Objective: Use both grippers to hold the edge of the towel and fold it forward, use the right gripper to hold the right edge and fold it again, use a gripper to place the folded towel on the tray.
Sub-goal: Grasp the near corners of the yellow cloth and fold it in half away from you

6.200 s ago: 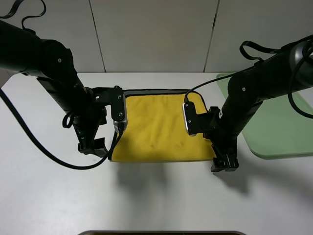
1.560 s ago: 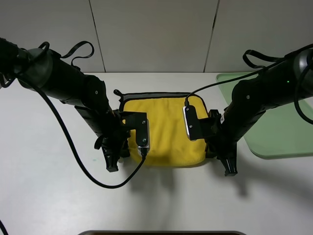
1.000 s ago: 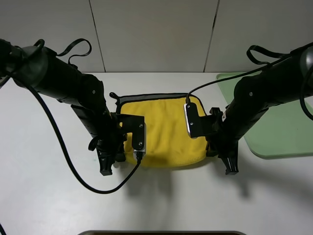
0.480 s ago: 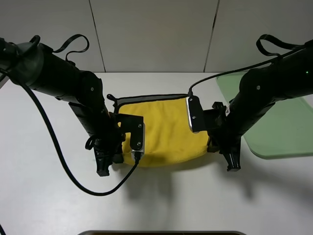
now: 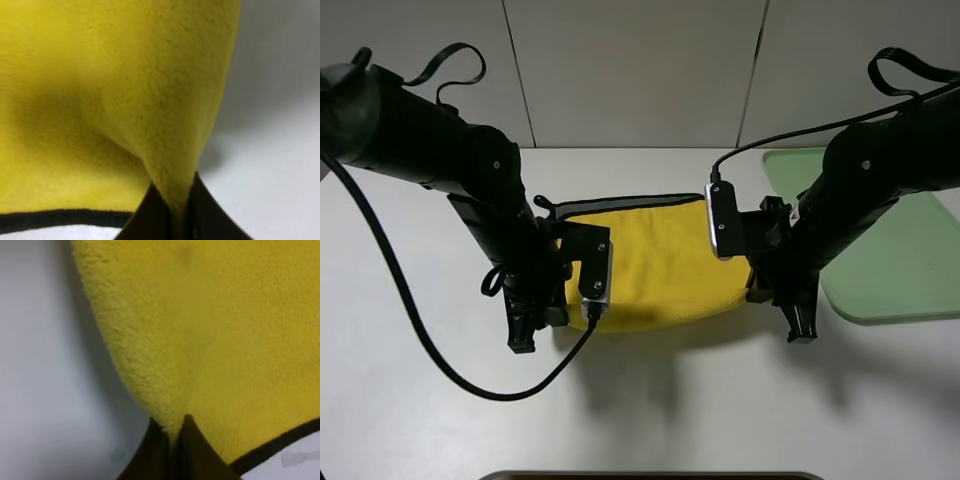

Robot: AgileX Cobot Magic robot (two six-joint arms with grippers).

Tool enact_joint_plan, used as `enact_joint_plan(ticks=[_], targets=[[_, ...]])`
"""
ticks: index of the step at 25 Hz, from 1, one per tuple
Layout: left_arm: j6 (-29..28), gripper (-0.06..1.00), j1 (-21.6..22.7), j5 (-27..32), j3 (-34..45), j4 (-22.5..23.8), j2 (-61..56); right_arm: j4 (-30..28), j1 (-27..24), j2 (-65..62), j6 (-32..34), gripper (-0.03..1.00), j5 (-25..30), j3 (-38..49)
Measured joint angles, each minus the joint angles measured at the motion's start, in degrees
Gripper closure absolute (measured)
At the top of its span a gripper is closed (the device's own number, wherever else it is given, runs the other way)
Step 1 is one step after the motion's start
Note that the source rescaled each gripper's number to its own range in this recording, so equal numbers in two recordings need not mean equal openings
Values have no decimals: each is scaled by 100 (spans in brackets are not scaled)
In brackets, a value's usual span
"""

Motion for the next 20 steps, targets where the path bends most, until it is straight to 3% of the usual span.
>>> enact_joint_plan(ticks=[11,20], targets=[[-26,94,0,74,0,118,-577,411,0,-597,16,97,213,0],[-509,94,0,149,0,447,-916,439,0,-1042,215,97,560,0]])
